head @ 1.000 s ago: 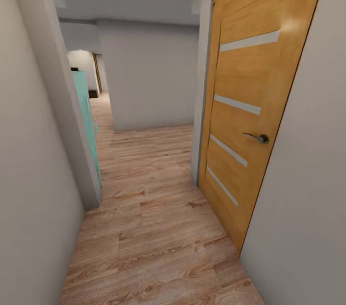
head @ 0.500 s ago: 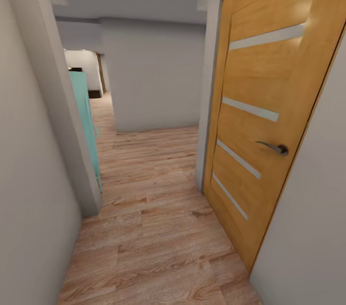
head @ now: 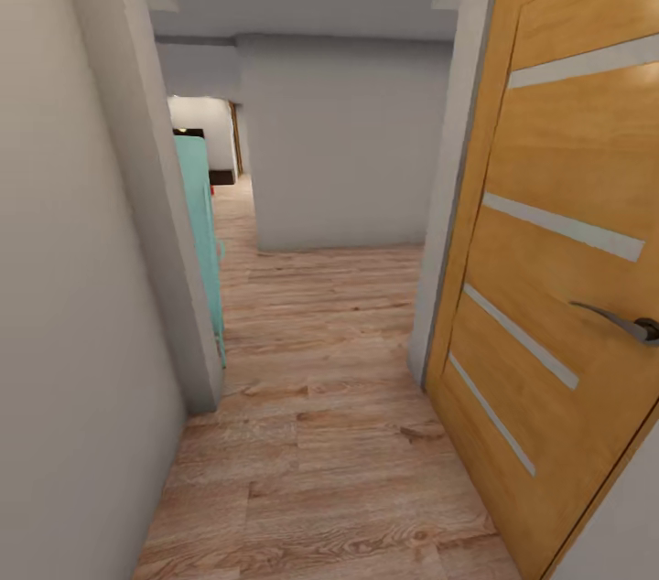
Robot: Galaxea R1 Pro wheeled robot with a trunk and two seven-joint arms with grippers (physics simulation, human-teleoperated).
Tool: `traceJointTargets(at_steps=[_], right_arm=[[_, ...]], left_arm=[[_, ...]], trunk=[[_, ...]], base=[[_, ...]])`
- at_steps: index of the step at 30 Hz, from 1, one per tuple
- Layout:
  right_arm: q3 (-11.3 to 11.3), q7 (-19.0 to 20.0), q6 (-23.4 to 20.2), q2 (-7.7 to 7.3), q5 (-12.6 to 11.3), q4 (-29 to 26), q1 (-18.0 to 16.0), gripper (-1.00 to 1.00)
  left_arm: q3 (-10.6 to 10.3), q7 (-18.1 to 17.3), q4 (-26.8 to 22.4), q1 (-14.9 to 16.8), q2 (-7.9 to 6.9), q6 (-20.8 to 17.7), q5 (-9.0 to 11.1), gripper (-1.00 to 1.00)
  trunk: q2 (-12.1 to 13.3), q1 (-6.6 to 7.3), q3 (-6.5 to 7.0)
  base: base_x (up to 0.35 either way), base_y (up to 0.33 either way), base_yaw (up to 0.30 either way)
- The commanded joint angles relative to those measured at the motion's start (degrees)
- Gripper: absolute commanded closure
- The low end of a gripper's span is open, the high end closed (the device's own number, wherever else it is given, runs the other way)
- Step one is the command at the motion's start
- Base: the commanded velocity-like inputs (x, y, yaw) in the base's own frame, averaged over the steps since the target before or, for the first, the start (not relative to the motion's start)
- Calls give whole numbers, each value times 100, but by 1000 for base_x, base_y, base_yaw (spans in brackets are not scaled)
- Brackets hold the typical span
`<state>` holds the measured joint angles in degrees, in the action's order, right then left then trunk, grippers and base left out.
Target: Move the two storage containers from the living room to the garage. In the garage, place one container on the floor and stack the other container on top of it (either order is fine).
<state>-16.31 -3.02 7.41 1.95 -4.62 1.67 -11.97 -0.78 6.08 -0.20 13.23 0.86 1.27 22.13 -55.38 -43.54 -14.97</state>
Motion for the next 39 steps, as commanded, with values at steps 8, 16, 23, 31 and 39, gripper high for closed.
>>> traceJointTargets(at_steps=[8,16,23,31,39], right_arm=[[-48,-14,63,0,-49,18,-7,-100],[-48,-14,71,-1,-41,18,-7,-100],[-55,-13,46,-1,-39,18,-7,-100],[-57,-9,44,-1,-39,18,-7,-100],[-51,-19,55,7,-40,18,-7,-100]], left_arm=[[-10,16,2,5,5,14,28,-100],[-10,16,2,5,10,12,23,-100],[-11,16,2,5,8,11,26,-100],[-11,16,2,5,5,14,28,-100],[-10,16,2,5,2,14,28,-100]], trunk=[[-4,-4,-7],[-4,-4,-7],[-4,-4,-7],[-4,-4,-7],[-4,-4,-7]], base=[[322,-6,217],[322,-85,22],[322,-103,1],[322,-104,0],[322,-103,66]])
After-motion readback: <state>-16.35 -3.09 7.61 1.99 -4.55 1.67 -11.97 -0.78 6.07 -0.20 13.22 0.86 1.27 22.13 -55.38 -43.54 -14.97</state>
